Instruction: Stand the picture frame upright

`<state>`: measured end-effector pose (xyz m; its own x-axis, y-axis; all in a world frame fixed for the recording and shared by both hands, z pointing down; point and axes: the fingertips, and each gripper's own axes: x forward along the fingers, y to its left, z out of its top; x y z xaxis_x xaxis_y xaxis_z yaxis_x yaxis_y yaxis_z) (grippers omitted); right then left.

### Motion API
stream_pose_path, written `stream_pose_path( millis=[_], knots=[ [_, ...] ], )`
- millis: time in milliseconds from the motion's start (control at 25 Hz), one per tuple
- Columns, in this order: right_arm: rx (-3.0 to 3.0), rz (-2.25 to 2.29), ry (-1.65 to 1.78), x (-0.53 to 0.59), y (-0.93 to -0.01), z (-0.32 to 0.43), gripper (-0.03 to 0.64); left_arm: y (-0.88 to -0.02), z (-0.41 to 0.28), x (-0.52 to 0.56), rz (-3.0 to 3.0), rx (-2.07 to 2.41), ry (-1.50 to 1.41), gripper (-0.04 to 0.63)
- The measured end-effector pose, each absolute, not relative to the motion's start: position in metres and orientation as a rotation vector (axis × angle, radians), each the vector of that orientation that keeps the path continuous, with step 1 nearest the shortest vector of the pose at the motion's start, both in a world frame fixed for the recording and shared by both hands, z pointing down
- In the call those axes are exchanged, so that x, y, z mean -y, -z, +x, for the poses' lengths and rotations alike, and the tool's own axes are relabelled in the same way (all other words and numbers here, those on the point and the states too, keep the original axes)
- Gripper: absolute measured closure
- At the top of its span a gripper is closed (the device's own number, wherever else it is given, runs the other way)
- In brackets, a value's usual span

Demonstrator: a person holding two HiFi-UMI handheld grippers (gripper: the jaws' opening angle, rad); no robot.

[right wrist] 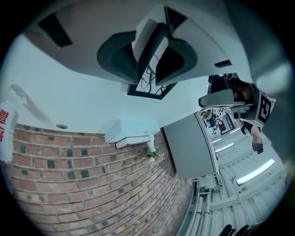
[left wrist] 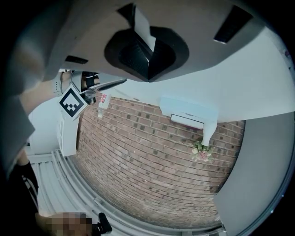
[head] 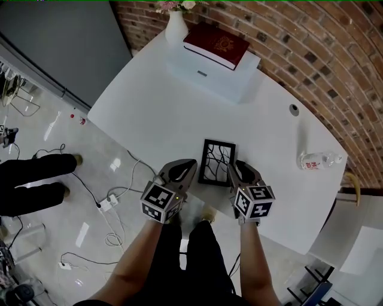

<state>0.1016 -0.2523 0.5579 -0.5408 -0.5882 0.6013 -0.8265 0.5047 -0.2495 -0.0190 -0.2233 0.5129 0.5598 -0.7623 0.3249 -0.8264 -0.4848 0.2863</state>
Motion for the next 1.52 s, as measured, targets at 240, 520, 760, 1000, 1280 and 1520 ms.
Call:
stream_pose_path(
  millis=[240,520,760,1000,1280,1520],
  knots=[
    [2.234,1.123,-0.754,0.257,-0.577,0.101,0.466,-0.512,-0.019,0.226,2.382,1.309,-0.215,0.594],
    [2.178,1.109,-0.744,0.256,-0.587,0.097,0.522,-0.519,-0.028,0.22,2.34,1.338,-0.232,0.594],
    [2.206,1.06,-0.737,0.252,-0.588,0.08,0.538,-0.531,-0.042,0.208,2.269,1.374,-0.239,0.576],
    [2.217,1.018,-0.732,0.246,-0.589,0.06,0.546,-0.539,-0.062,0.192,2.203,1.416,-0.243,0.574],
    [2.237,0.961,-0.711,0.233,-0.587,0.037,0.548,-0.548,-0.08,0.17,2.12,1.445,-0.231,0.574],
    [2.246,0.921,-0.707,0.222,-0.587,0.022,0.548,-0.556,-0.091,0.154,2.057,1.465,-0.212,0.574]
  ],
)
